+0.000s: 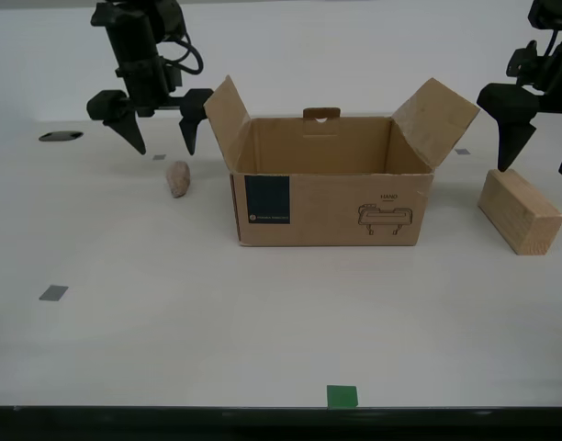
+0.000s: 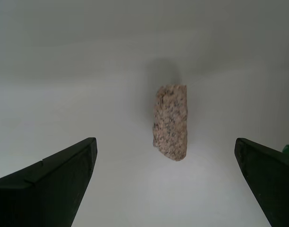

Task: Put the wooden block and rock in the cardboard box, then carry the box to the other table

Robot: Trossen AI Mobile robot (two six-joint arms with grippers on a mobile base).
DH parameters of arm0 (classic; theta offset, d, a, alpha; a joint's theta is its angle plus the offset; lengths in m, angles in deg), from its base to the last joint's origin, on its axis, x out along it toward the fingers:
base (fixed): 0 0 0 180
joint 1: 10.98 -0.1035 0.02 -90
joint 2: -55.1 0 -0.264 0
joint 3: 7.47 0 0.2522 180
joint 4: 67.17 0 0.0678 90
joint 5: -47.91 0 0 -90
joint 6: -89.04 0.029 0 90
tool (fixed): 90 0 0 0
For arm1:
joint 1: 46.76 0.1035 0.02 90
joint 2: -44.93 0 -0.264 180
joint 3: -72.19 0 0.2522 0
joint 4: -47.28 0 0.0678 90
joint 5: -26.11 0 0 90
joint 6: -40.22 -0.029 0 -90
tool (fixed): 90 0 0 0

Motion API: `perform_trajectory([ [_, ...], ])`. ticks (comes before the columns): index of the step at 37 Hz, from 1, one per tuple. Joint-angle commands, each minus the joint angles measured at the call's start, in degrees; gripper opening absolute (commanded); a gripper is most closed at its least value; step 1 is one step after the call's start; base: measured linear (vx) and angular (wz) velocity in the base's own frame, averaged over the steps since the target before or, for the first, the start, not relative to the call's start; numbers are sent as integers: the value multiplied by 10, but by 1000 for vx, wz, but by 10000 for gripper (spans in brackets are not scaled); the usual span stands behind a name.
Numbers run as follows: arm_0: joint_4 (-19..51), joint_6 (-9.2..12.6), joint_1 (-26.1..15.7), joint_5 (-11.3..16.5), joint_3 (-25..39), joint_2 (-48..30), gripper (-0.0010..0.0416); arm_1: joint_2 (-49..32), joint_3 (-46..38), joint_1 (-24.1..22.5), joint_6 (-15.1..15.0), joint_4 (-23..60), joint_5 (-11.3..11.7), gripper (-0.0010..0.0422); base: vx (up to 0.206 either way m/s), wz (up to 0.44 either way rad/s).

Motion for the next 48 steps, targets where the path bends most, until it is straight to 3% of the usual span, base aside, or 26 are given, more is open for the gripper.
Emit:
perform_trajectory([
  [1, -1, 0, -1, 2, 0, 0, 390, 0, 24, 0, 12, -22, 1, 400, 0, 0],
  [11, -4, 0, -1, 2, 0, 0, 390, 0, 69, -1, 42, -100, 1, 400, 0, 0],
  [35, -7, 1, -2, 2, -2, -2, 390, 0, 81, -1, 44, -106, 1, 400, 0, 0],
  [44, -49, 1, -2, 4, -57, -2, 389, 0, 81, -1, 44, -108, 1, 400, 0, 0],
  [48, -76, 11, -2, 4, -80, -2, 390, 0, 81, -1, 44, -109, 1, 400, 0, 0],
])
